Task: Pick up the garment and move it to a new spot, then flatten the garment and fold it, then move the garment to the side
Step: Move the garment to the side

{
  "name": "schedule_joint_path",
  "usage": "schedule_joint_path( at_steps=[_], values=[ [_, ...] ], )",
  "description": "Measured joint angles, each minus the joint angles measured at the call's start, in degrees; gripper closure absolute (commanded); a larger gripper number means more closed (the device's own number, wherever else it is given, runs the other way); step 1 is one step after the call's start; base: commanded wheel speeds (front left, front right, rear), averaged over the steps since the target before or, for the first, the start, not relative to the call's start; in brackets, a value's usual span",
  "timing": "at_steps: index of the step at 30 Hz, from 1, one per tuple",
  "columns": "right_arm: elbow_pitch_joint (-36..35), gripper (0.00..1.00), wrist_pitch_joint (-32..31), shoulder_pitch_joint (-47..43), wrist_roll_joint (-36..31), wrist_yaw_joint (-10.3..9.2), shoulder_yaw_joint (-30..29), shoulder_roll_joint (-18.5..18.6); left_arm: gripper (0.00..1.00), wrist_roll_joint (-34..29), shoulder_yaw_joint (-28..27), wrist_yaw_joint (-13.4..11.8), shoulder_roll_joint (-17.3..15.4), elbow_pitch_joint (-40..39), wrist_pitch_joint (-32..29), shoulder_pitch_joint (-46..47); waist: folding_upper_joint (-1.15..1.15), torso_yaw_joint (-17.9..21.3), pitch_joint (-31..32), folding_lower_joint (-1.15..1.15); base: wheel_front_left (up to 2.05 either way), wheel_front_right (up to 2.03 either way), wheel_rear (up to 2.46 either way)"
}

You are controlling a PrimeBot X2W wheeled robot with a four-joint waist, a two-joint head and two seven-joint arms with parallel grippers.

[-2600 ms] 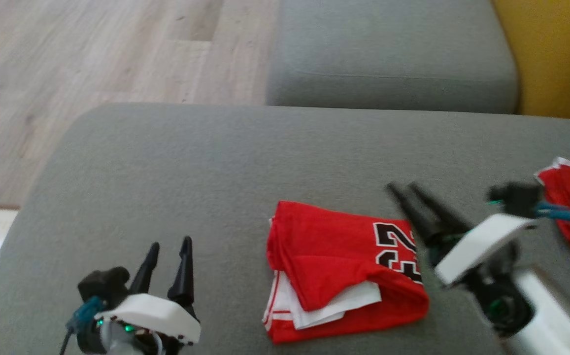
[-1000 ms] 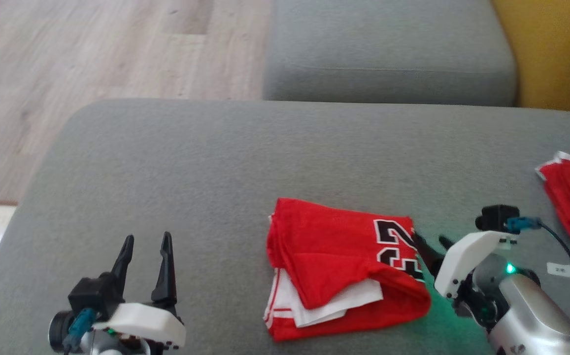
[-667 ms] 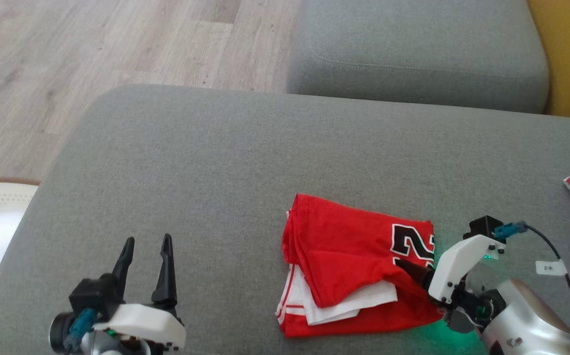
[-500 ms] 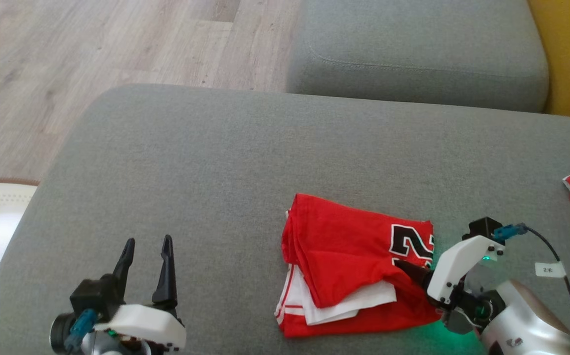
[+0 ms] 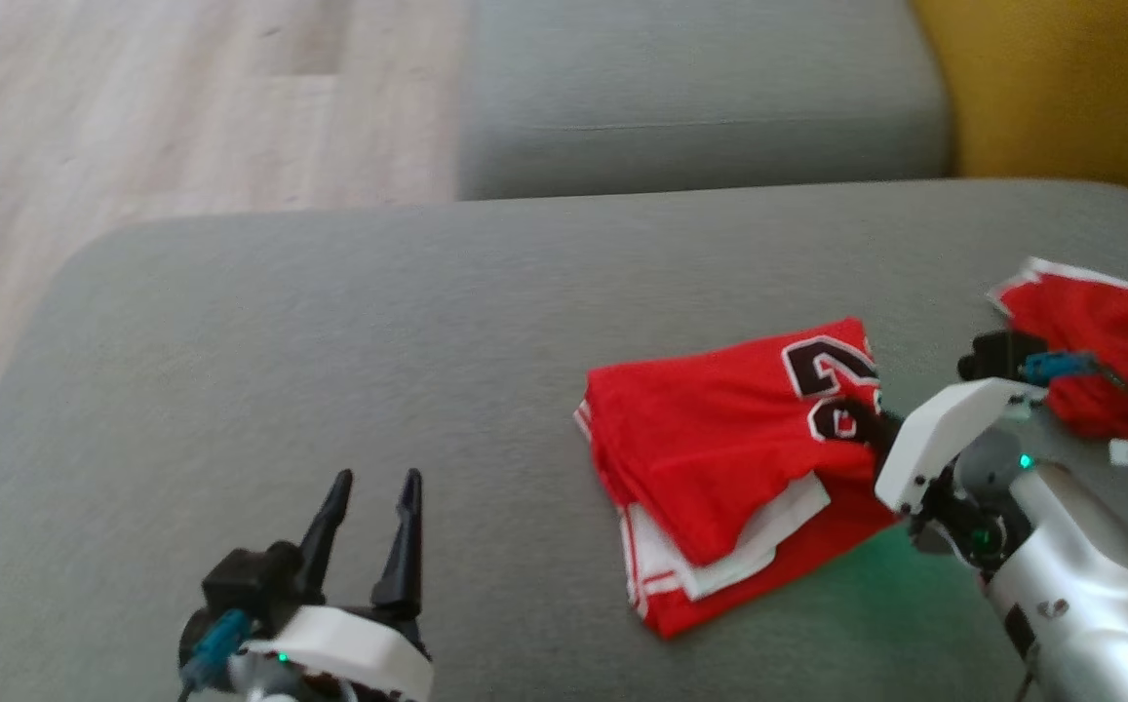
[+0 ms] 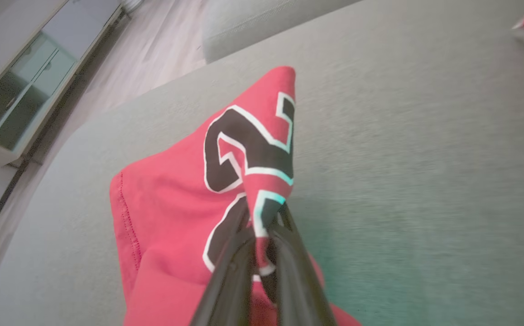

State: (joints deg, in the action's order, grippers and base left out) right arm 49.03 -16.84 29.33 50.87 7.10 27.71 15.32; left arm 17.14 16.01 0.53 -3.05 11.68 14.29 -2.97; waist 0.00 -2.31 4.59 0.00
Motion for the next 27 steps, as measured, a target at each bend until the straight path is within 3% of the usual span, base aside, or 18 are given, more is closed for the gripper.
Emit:
schedule_joint_path(
  at_steps=[10, 18, 23, 27],
  values=[
    [-2.8, 1.00, 0.8, 0.7, 0.7, 0.00, 3.7, 3.1, 0.00, 2.9, 7.8, -1.1, 0.0, -0.2, 0.0, 4.0, 0.00, 12.3, -0.3, 0.00, 0.00, 0.00, 0.00],
    [-4.4, 1.00, 1.8, 0.7, 2.0, 0.00, 5.3, 4.0, 0.00, 3.8, 10.0, -2.1, 0.0, 0.6, 0.0, 4.9, 0.00, 20.6, -1.2, 0.00, 0.00, 0.00, 0.00],
    [-4.6, 1.00, 2.8, 0.7, 2.4, 0.00, 5.8, 5.0, 0.00, 3.8, 10.9, -2.5, 0.0, 1.0, 0.0, 5.1, 0.00, 22.4, -1.9, 0.00, 0.00, 0.00, 0.00],
    [-5.4, 1.00, 3.8, 0.9, 2.6, 0.00, 7.3, 5.6, 0.00, 3.7, 10.9, -2.5, 0.1, 1.6, 0.0, 5.9, 0.00, 21.6, -2.5, 0.00, 0.00, 0.00, 0.00]
  ],
)
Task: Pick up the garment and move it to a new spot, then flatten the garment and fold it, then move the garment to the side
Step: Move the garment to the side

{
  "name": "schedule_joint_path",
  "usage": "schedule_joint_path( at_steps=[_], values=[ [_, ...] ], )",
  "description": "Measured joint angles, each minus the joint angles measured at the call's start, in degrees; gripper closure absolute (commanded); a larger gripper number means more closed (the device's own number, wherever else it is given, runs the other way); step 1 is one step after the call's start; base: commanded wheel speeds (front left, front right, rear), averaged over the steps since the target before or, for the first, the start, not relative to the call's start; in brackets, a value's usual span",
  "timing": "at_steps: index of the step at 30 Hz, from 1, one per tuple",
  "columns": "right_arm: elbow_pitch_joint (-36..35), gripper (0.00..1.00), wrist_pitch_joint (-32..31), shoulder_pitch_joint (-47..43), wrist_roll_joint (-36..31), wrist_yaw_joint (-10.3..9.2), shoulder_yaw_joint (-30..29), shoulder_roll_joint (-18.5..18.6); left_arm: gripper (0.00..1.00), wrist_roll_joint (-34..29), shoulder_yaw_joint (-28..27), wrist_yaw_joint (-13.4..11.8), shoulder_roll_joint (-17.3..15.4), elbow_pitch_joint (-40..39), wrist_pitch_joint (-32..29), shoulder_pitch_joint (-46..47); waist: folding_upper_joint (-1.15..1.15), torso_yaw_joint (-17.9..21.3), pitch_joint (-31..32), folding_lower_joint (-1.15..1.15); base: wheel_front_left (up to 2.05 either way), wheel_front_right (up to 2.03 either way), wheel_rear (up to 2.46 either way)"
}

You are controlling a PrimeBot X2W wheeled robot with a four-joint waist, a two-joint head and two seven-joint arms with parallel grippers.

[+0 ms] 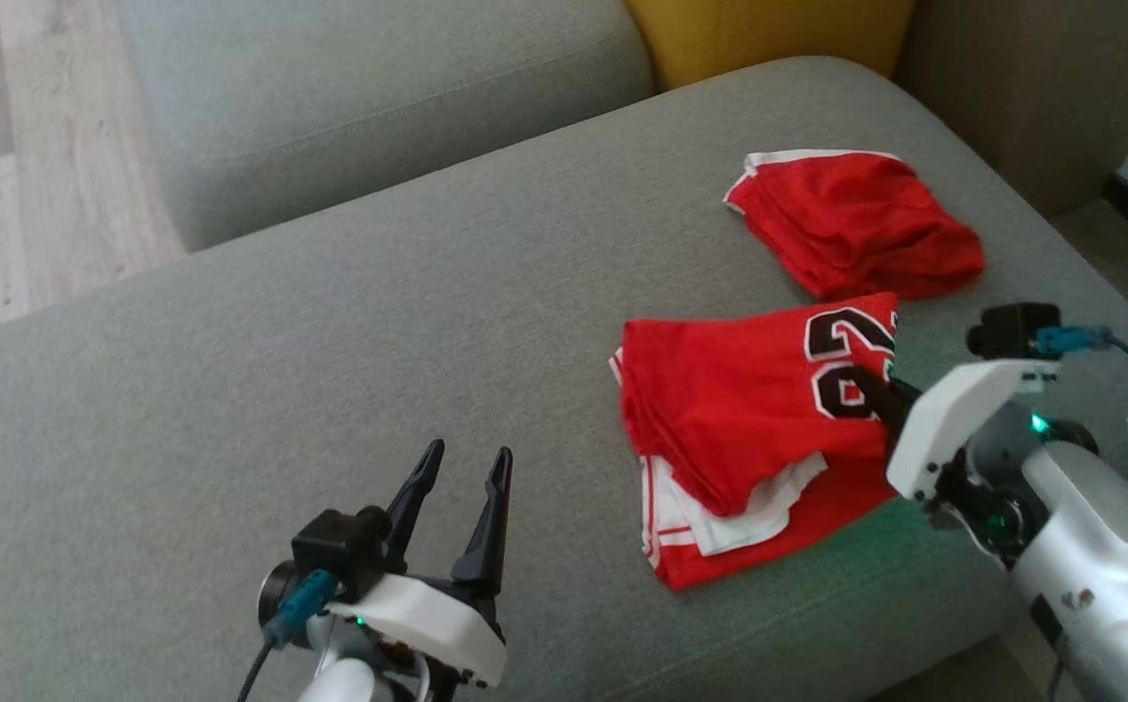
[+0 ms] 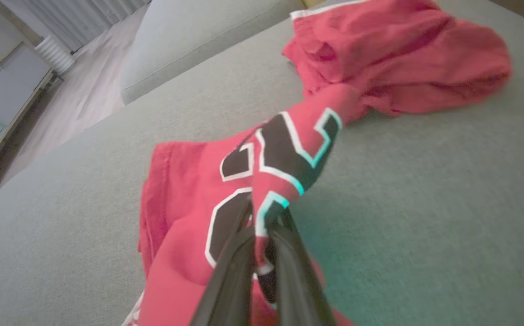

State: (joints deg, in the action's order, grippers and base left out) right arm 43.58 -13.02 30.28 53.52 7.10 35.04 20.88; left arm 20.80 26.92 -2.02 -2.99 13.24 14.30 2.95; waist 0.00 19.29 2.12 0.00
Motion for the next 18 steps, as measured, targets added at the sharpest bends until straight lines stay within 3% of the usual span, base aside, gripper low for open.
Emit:
schedule_joint_path(
  at_steps=[8, 18],
  values=[
    [-2.9, 1.00, 0.4, 9.8, -0.7, 0.00, 5.5, 2.5, 0.00, -1.1, 0.3, 0.0, 0.0, 1.4, 0.0, 0.1, 0.00, -3.2, -3.0, 0.00, 0.00, 0.00, 0.00],
    [1.4, 1.00, 1.5, 22.4, -0.4, 0.00, 7.1, 10.5, 0.00, -4.0, 0.4, 0.0, 0.1, 2.6, 0.0, 5.6, 0.00, -6.9, -11.2, 0.01, 0.00, 0.00, 0.00]
  ],
)
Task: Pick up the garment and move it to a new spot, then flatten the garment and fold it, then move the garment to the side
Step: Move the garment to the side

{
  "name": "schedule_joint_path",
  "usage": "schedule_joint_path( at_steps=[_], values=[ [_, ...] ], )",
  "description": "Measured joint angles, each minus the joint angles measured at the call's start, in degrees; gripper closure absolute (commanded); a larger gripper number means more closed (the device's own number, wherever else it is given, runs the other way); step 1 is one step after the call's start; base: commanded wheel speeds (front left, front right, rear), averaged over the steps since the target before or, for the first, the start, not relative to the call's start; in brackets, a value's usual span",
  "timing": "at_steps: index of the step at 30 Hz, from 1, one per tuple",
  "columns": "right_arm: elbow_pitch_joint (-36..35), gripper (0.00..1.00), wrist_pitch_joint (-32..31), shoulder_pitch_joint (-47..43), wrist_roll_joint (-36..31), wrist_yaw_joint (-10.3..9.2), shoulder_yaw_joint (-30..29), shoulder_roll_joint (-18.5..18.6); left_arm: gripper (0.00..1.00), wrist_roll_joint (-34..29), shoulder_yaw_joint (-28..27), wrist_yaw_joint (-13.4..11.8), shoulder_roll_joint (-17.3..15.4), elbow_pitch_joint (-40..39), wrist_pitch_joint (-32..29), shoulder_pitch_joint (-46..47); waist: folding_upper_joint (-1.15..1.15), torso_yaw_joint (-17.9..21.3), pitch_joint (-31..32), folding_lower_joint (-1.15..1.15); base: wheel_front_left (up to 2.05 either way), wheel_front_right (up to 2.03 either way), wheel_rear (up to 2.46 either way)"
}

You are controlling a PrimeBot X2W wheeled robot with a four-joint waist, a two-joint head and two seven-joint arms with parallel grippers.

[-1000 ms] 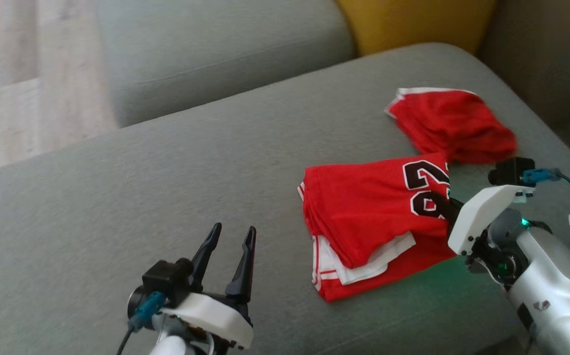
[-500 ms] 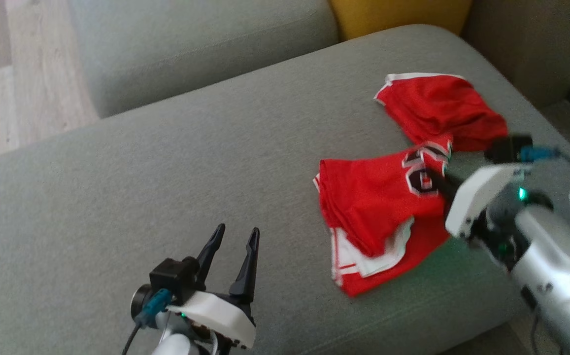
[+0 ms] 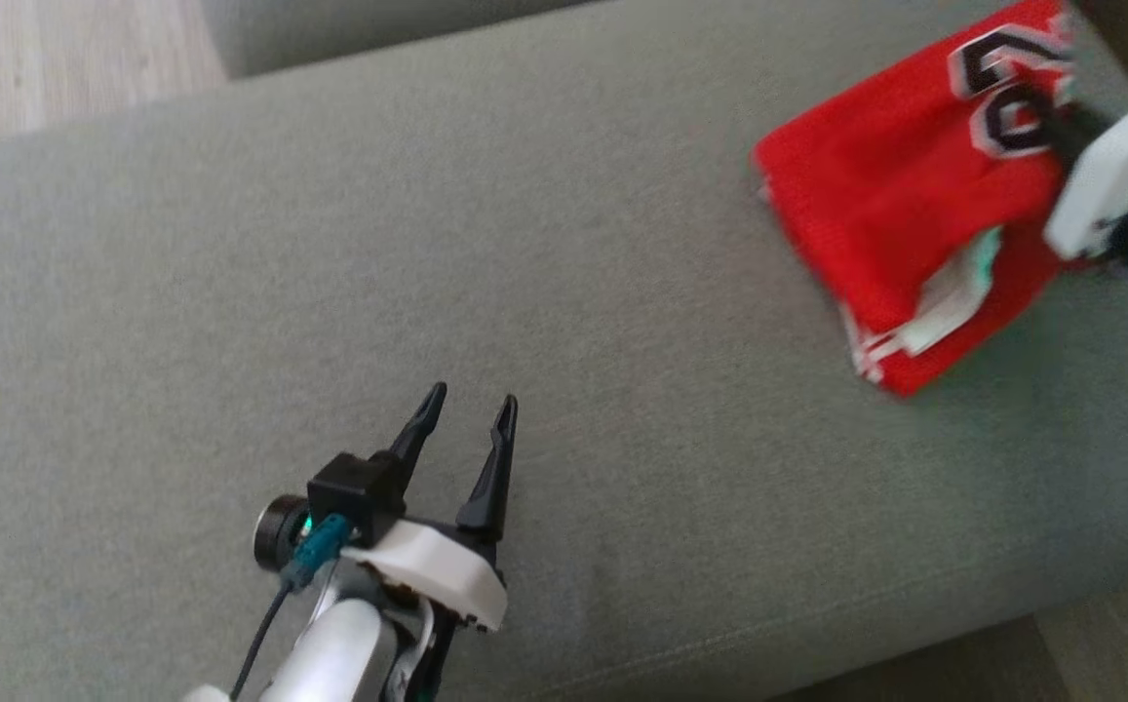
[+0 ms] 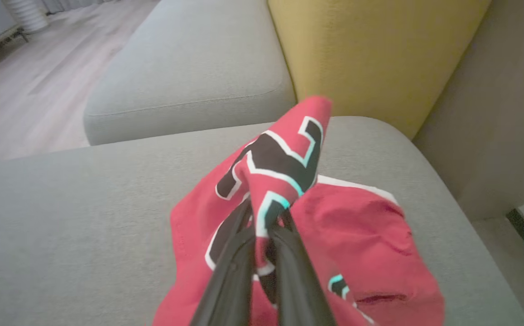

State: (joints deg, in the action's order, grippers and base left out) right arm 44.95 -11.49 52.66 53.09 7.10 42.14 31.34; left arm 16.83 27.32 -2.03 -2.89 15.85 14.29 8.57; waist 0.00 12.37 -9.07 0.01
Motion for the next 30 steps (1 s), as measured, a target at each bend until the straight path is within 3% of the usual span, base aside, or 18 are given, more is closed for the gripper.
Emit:
schedule_joint_path(
  at_steps=[9, 12, 16, 17, 25, 30],
  values=[
    [6.1, 1.00, 2.3, 7.6, -0.2, 0.00, 0.3, 8.8, 0.00, -2.1, -0.2, -0.5, 0.0, 0.9, 0.0, 4.2, 0.00, -3.1, -7.7, 0.00, 0.00, 0.00, 0.00],
    [10.6, 1.00, 1.9, 9.5, -1.9, 0.00, 1.4, 9.9, 0.00, -2.1, -0.2, -0.5, 0.0, 1.0, 0.0, 5.0, 0.00, -4.0, -9.7, 0.00, 0.00, 0.00, 0.00],
    [20.2, 0.98, 2.5, 10.3, -6.0, 0.00, 2.5, 8.8, 0.00, -2.1, -0.2, -0.6, 0.0, 0.9, 0.0, 6.0, 0.00, -5.6, -11.4, 0.00, 0.00, 0.00, 0.00],
    [21.9, 0.00, 3.1, 10.4, -7.1, 0.00, 2.8, 8.3, 0.00, -2.1, -0.3, -0.8, 0.0, 0.9, 0.0, 6.1, 0.00, -5.9, -11.4, 0.00, 0.00, 0.00, 0.00],
    [28.5, 0.00, 19.3, 14.3, -15.7, 0.00, 3.3, 6.0, 0.00, -1.5, -1.0, -1.1, 0.0, 0.7, 0.0, 6.0, 0.00, -7.0, -9.3, 0.00, 0.00, 0.00, 0.00],
    [29.3, 0.00, 19.9, 14.3, -19.0, 0.00, 0.2, 6.0, 0.00, -0.9, -2.8, -1.0, 0.1, 0.0, 0.0, 5.0, 0.00, -7.2, -5.4, 0.00, 0.00, 0.00, 0.00]
  ],
)
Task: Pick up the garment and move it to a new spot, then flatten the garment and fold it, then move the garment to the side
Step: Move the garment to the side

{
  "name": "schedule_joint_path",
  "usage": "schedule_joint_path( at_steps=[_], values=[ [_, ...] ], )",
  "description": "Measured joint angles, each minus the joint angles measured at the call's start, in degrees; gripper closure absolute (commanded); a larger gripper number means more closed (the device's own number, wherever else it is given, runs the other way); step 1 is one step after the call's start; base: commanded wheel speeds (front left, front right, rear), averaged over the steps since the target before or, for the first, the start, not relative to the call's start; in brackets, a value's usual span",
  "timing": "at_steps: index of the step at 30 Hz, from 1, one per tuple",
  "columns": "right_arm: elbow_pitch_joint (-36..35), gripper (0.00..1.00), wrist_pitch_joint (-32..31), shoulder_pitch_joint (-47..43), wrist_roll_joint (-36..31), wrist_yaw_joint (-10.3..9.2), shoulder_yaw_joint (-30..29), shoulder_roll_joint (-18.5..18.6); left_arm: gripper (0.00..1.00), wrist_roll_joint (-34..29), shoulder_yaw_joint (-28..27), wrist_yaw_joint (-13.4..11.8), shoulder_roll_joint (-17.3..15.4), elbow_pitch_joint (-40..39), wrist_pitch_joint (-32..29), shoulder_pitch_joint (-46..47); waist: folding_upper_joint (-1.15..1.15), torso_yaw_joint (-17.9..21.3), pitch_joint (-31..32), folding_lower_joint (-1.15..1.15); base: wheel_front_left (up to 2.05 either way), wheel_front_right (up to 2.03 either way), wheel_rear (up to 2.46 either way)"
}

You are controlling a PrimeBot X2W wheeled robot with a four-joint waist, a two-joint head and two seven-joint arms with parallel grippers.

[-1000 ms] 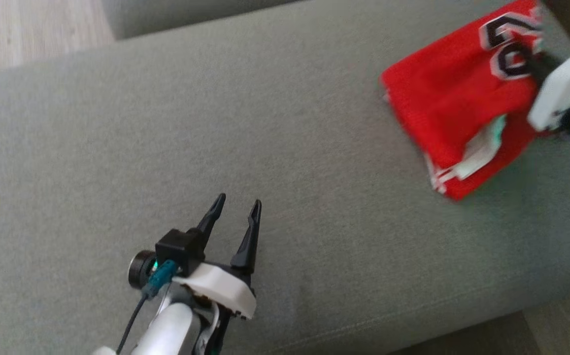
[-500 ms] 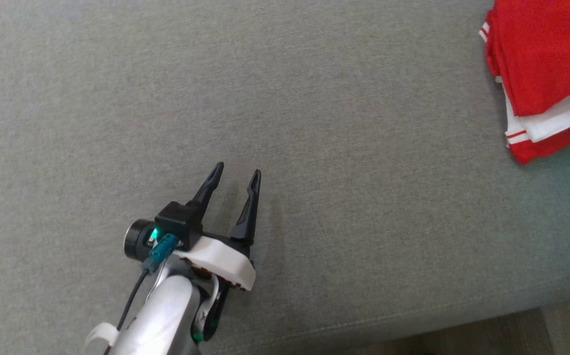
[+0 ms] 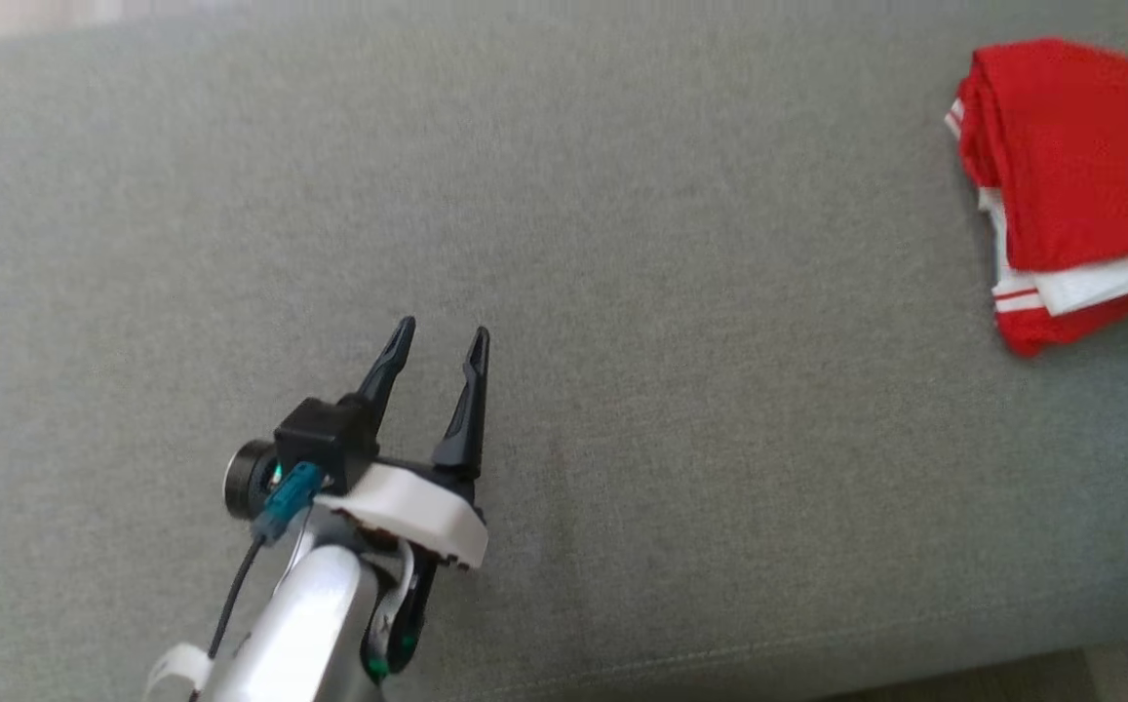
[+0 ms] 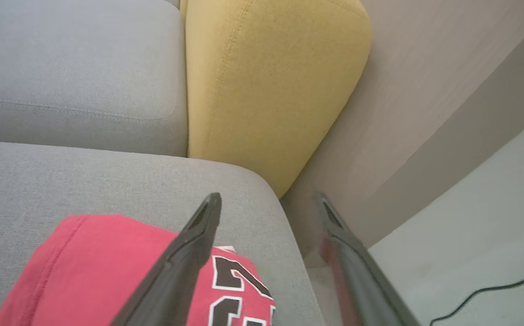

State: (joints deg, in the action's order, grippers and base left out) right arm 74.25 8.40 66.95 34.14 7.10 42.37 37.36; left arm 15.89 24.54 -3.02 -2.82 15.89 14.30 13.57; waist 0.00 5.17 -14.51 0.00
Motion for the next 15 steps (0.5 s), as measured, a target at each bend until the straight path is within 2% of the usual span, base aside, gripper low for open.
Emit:
schedule_joint_path(
  at_steps=[5, 9, 13, 15],
  values=[
    [0.6, 0.00, 0.5, -2.5, -3.4, 0.00, -2.8, -0.1, 0.00, 0.7, -2.0, 0.7, 0.0, -0.5, 0.0, -4.2, 0.00, -0.1, 5.5, 0.00, 0.00, 0.00, 0.00],
    [-0.1, 0.00, 4.5, -4.7, -3.1, 0.00, -4.9, -3.5, 0.00, 1.8, -4.4, 1.1, 0.0, -0.8, 0.0, -7.9, 0.00, -0.2, 10.7, -0.01, 0.00, 0.00, 0.00],
    [-4.9, 0.00, 5.8, -7.9, -0.9, 0.00, -7.2, -5.7, 0.00, 1.9, -6.5, 1.5, 0.0, -1.9, 0.0, -9.5, 0.00, -0.4, 14.2, -0.01, 0.00, 0.00, 0.00],
    [-10.4, 0.00, 5.8, -11.0, 0.6, 0.00, -9.5, -6.1, 0.00, 1.9, -8.3, 1.6, 0.0, -3.1, 0.0, -9.8, 0.00, -0.6, 16.2, -0.01, 0.00, 0.00, 0.00]
  ],
)
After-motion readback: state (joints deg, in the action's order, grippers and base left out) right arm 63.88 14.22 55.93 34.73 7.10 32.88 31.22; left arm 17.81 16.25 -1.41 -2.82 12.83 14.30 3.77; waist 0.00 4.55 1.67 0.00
